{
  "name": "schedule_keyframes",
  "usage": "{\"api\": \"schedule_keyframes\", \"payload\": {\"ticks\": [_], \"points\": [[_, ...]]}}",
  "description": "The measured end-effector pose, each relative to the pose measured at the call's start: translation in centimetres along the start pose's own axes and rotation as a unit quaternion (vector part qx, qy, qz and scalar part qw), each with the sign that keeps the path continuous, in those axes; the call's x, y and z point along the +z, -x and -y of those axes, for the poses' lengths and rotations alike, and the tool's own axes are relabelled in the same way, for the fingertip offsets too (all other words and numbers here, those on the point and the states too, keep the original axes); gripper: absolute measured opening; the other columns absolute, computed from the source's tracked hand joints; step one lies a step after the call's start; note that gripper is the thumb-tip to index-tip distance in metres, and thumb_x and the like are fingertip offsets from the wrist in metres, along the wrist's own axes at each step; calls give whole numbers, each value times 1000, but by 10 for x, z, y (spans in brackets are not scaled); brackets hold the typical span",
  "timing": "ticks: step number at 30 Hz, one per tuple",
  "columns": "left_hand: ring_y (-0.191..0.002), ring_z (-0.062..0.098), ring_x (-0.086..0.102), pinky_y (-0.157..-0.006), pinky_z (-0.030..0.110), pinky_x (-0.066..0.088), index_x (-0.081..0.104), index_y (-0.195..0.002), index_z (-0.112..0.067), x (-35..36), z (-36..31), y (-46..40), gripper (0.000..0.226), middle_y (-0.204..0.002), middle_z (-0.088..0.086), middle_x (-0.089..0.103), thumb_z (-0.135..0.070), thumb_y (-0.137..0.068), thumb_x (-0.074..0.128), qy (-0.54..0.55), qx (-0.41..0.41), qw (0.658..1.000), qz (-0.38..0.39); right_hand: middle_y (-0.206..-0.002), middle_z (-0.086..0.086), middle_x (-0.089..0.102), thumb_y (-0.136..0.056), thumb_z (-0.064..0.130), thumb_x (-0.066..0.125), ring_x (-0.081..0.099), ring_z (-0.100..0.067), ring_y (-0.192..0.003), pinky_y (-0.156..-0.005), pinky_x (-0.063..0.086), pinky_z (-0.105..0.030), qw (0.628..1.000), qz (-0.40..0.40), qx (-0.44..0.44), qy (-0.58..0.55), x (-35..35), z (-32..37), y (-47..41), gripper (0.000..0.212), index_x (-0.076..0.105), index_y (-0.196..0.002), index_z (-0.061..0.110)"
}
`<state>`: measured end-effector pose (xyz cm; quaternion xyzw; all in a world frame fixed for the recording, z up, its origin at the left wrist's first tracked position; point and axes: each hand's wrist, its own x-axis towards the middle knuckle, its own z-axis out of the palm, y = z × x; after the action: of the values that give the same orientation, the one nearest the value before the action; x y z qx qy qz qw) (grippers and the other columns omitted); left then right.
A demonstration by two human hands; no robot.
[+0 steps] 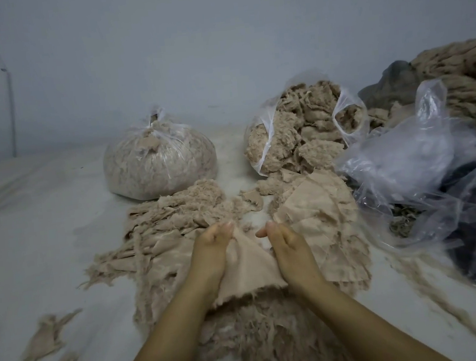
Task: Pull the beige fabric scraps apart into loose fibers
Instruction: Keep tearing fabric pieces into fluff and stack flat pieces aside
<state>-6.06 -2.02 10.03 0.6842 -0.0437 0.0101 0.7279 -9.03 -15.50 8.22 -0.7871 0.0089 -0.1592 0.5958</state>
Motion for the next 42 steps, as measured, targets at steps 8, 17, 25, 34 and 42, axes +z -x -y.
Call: {"api": "schedule_keyframes", "payload": {"ticks": [8, 17, 25, 34, 42], "points": [[-67, 20, 65, -69, 32, 52, 65, -82, -10, -19, -10, -11, 24, -67, 3, 70, -23, -97, 51, 74, -60, 991, -94, -49, 27, 53, -96, 53, 27, 50, 10, -53, -53, 33, -11, 997, 41, 34, 57, -19, -17, 19, 47, 62, -77, 28], [-70, 19, 71, -57, 26, 56, 68, -89, -9, 7, -21, -2, 24, -78, 10, 74, -24, -96, 51, 151, -37, 987, 46, -100, -4, 74, -78, 67, 54, 70, -20, -88, -74, 56, -30, 915, 154, 244, -281, 2, 0, 18, 61, 72, -104, 15], [-43, 7, 35, -37, 17, 28, 58, -59, -18, 2, -4, -5, 35, -47, -7, 42, -23, -94, 56, 11, 3, 1000, -16, -104, -13, 72, -91, 19, 61, 70, -24, -93, -79, 59, -33, 915, -112, 161, -352, -6, 1, -1, 31, 63, -116, 1], [-58, 5, 53, -60, 23, 42, 59, -69, -17, -25, 10, -15, 24, -65, -7, 58, -18, -93, 59, -294, 52, 951, 85, -124, -9, 56, -90, 33, 58, 53, -26, -108, -83, 41, -34, 959, -199, 88, 182, -73, -32, -28, 38, 53, -122, 14], [-113, -9, 46, -92, 3, 33, 60, -107, -43, -73, 14, -2, 36, -122, -19, 52, -17, -85, 68, -404, 77, 872, 265, -97, 14, 51, -83, 56, 58, 48, -5, -92, -81, 43, -22, 964, 132, -66, 220, 4, -28, 28, 31, 58, -102, 31]]}}
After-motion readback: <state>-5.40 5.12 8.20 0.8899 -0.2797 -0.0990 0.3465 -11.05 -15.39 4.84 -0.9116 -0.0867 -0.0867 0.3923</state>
